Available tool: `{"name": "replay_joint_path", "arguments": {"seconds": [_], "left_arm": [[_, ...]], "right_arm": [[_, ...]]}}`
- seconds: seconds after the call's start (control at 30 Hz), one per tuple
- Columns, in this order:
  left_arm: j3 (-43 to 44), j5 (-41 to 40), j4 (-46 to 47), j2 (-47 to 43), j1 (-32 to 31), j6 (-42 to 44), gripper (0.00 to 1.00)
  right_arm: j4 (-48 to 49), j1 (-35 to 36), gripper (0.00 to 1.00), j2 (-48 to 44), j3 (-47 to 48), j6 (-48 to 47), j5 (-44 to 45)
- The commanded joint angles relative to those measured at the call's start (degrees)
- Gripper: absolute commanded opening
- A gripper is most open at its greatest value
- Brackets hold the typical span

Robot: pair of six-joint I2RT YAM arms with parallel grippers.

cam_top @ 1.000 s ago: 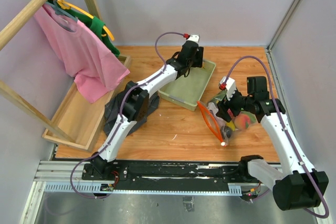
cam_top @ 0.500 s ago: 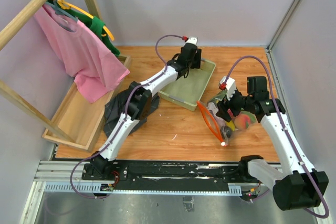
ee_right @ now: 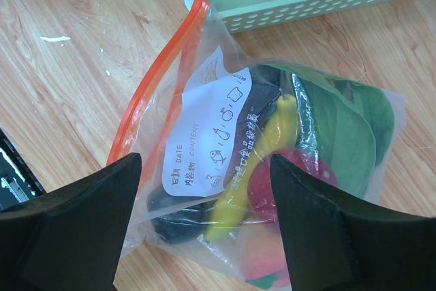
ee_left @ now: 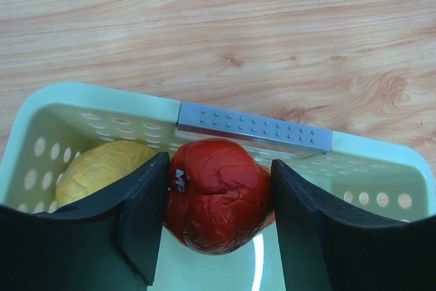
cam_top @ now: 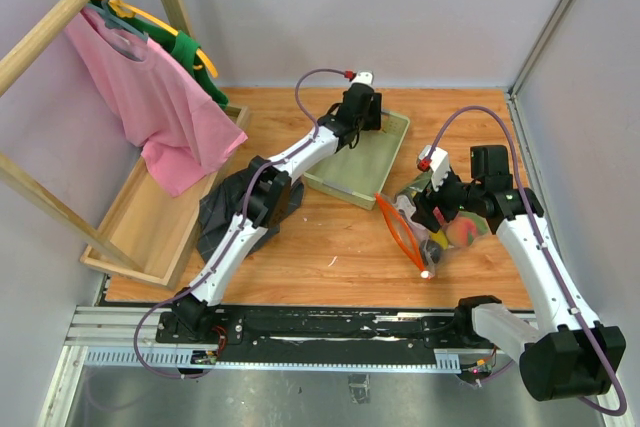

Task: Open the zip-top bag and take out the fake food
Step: Place the fake fruit in the bin.

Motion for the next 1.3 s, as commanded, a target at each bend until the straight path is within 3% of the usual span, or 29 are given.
{"name": "replay_joint_path", "arguments": {"seconds": [0.0, 0.63, 1.27], "left_arm": [[1.8, -0.7, 0.8, 1.9, 0.3, -0.3, 0.42], [1.4, -1.7, 1.0, 1.5, 0.3, 0.6, 0.74], [-2.3, 2.7, 4.9, -7.6, 0.2, 0.0, 0.74]], "right_arm": [[0.3, -0.7, 0.77, 0.0, 0.0, 0.7, 0.1], [0.3, -1.1, 0.78, -0.3, 0.0, 0.9, -0.4], [-0.2, -1.3, 0.78, -0.5, 0.1, 0.7, -1.9]]}}
